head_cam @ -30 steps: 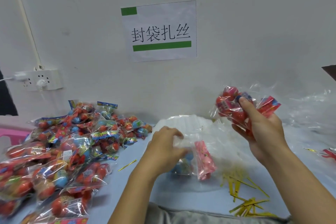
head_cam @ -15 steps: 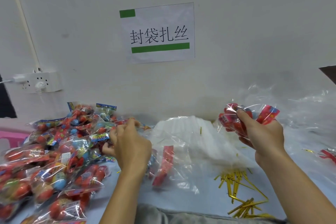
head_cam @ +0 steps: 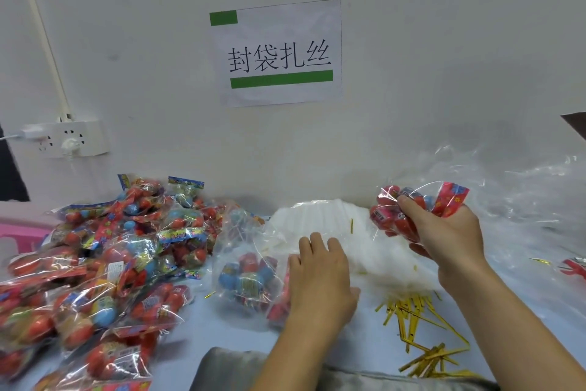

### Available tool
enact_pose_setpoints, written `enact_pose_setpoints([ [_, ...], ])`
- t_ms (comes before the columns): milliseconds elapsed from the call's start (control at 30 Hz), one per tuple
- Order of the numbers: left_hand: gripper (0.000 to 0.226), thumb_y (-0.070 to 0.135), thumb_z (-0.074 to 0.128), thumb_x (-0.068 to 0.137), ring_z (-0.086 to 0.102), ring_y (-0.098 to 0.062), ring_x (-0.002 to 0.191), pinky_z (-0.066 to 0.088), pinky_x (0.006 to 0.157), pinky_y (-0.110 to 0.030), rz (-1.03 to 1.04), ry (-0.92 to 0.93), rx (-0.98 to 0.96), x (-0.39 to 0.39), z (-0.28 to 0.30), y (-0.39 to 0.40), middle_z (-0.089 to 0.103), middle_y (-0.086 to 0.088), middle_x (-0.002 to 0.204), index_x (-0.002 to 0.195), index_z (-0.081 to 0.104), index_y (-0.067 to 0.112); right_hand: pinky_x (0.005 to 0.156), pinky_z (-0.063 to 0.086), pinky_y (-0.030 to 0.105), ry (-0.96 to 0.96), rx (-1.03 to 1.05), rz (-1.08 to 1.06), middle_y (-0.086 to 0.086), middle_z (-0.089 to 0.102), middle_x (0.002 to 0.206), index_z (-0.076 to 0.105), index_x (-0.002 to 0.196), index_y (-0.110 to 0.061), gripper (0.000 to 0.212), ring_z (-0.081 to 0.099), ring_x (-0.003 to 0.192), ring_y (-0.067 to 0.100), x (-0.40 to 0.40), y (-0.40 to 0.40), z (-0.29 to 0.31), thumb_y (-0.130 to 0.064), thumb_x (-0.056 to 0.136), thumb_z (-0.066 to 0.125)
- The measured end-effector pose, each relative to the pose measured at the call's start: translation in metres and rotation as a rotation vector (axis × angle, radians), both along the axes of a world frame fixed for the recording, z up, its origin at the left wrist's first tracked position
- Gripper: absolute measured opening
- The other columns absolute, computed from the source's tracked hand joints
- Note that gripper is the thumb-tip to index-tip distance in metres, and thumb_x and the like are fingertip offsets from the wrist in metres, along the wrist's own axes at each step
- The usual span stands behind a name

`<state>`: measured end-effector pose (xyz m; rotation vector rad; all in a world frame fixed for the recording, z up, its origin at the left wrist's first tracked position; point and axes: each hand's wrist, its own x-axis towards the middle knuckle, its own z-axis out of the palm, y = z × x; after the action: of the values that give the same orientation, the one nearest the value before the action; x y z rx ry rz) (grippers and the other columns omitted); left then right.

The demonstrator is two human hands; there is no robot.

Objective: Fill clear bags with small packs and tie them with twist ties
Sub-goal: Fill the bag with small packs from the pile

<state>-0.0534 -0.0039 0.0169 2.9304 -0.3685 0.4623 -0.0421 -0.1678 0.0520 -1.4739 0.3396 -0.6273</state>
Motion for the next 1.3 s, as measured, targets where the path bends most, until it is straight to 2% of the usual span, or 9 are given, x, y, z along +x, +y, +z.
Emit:
enact_pose_setpoints([
  [67,0.026,0.031,0.049,0.097,0.037,-0.028,0.118,0.038,0.094,-0.038,0.03,-0.029,-0.102,0.003,0.002,0.005,0.042,-0.006,0.124,0.116,0.05,0.014,0.066,0.056,0.035,-0.003,0.019,0.01,0.008,0.074,0.095,0.068,0.101,-0.012,0.035,0.072,0.088,0.026,-0.001,0.0,0.001,-0.035,0.08,0.083],
  [300,0.015,0.023,0.055,0.093,0.049,-0.019,0.105,0.038,0.08,-0.024,0.082,-0.245,-0.645,0.014,0.021,0.024,0.047,0.003,0.102,0.101,0.066,0.018,0.063,0.055,0.03,-0.019,0.188,0.273,0.005,0.077,0.081,0.071,0.102,-0.013,0.024,0.072,0.071,0.021,-0.012,0.001,0.012,-0.03,0.086,0.077],
  [400,0.01,0.016,0.06,0.089,0.057,-0.018,0.086,0.039,0.072,-0.026,0.06,-0.3,-0.85,0.014,0.03,0.032,0.061,0.002,0.089,0.084,0.069,0.017,0.065,0.055,0.03,-0.003,0.247,0.488,0.008,0.078,0.098,0.074,0.108,-0.019,0.025,0.073,0.081,0.025,-0.016,0.004,0.017,-0.033,0.088,0.072],
  [533,0.018,0.01,0.065,0.087,0.052,-0.004,0.055,0.043,0.057,-0.018,-0.031,-0.272,-1.07,0.012,0.037,0.038,0.061,0.008,0.058,0.07,0.068,0.018,0.074,0.051,0.032,0.0,0.237,0.71,0.008,0.077,0.108,0.082,0.09,-0.029,0.018,0.074,0.09,0.025,-0.019,0.007,0.018,-0.039,0.079,0.071],
  [667,0.023,0.01,0.067,0.087,0.044,-0.004,0.046,0.037,0.049,-0.014,-0.1,-0.216,-1.104,0.011,0.041,0.04,0.054,0.012,0.047,0.068,0.067,0.024,0.063,0.056,0.024,0.052,0.041,0.835,0.007,0.078,0.104,0.08,0.098,-0.031,0.029,0.075,0.089,0.022,-0.023,0.011,0.017,-0.044,0.073,0.072],
  [800,0.017,0.009,0.068,0.086,0.051,-0.009,0.047,0.043,0.051,-0.017,-0.072,-0.159,-1.157,0.014,0.041,0.045,0.058,0.004,0.048,0.073,0.071,0.02,0.063,0.057,0.027,0.075,-0.126,0.81,0.008,0.078,0.1,0.077,0.106,-0.024,0.045,0.074,0.081,0.019,-0.023,0.013,0.015,-0.043,0.065,0.084],
  [933,0.006,0.011,0.07,0.088,0.045,-0.003,0.04,0.037,0.047,-0.019,-0.049,-0.077,-1.313,0.016,0.04,0.05,0.056,0.009,0.046,0.085,0.075,0.01,0.061,0.055,0.024,0.129,-0.278,0.817,0.003,0.079,0.094,0.077,0.1,-0.03,0.032,0.072,0.075,0.014,-0.025,0.015,0.014,-0.041,0.072,0.087],
  [1067,0.014,0.011,0.071,0.087,0.045,-0.006,0.042,0.041,0.049,-0.02,-0.11,-0.059,-1.211,0.011,0.042,0.043,0.055,0.006,0.045,0.076,0.074,0.019,0.059,0.053,0.024,0.231,-0.438,0.781,-0.002,0.078,0.084,0.074,0.099,-0.022,0.036,0.072,0.069,0.012,-0.025,0.023,0.009,-0.043,0.072,0.086],
  [1300,0.023,0.018,0.071,0.086,0.046,-0.002,0.036,0.034,0.045,-0.01,-0.158,-0.109,-0.95,0.005,0.041,0.035,0.053,0.009,0.039,0.067,0.065,0.03,0.056,0.053,0.026,0.19,-0.225,0.451,0.003,0.075,0.067,0.074,0.084,-0.017,0.02,0.068,0.053,0.01,-0.017,0.048,0.0,-0.037,0.083,0.075],
])
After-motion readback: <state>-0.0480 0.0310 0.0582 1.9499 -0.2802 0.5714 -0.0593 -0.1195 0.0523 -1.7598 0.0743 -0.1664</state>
